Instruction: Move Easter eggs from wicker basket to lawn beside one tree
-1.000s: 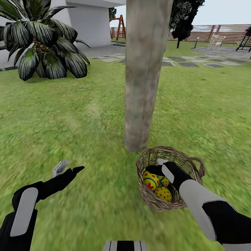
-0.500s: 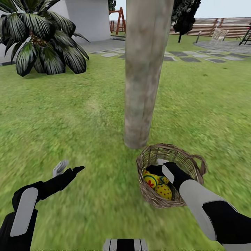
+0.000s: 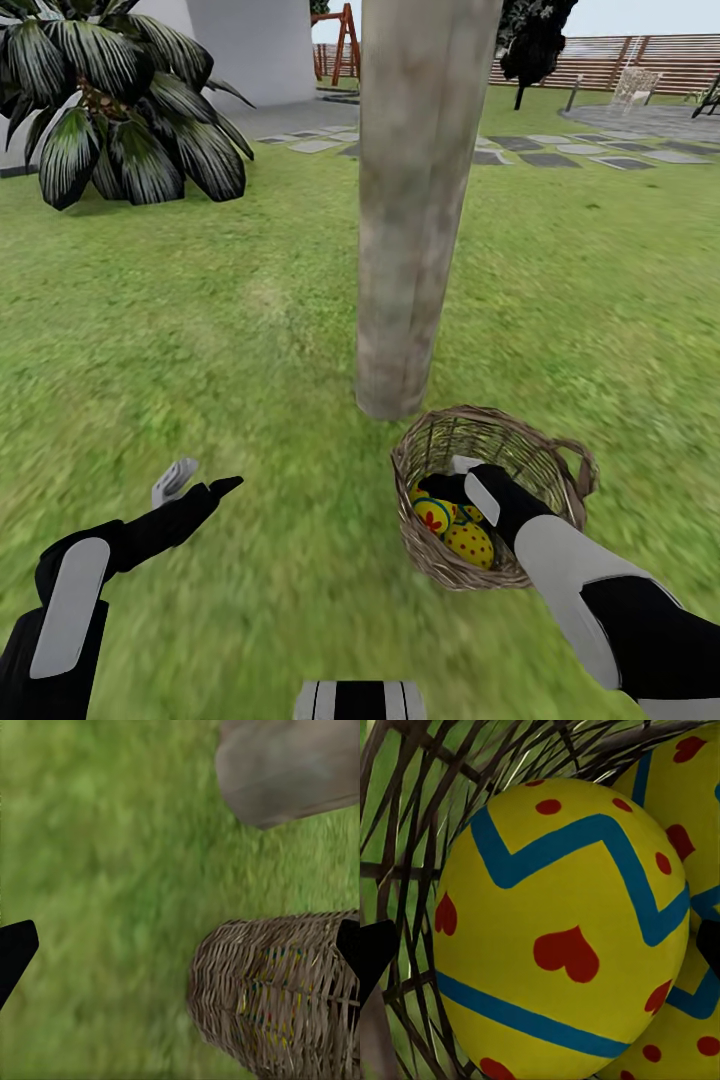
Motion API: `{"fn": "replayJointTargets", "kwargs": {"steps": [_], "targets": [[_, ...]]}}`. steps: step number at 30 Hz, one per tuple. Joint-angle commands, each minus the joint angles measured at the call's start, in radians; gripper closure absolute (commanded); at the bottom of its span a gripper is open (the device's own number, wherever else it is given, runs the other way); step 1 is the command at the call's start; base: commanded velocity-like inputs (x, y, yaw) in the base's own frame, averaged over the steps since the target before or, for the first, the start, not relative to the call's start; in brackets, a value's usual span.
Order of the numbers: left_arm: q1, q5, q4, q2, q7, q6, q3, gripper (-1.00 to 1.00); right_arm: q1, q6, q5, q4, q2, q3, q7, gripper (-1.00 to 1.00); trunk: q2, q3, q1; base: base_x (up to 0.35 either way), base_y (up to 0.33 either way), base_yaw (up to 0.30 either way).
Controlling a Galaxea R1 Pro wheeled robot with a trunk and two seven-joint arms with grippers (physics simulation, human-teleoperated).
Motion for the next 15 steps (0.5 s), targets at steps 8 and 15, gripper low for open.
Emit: {"fn": "replayJointTargets", "kwargs": {"steps": [8, 15], "targets": [[-0.001, 0.011, -0.001, 0.0, 0.009, 0.004, 0.0, -1.0, 0.0, 0.004, 0.0, 0.0, 0.001, 0.005, -0.002, -1.0, -0.001, -0.02, 0.002, 0.0, 0.0, 0.0], [-0.001, 0.011, -0.001, 0.0, 0.011, 0.004, 0.0, -1.0, 0.0, 0.005, -0.003, 0.0, 0.0, 0.005, 0.0, -1.0, -0.002, -0.032, 0.003, 0.0, 0.0, 0.0]]}}
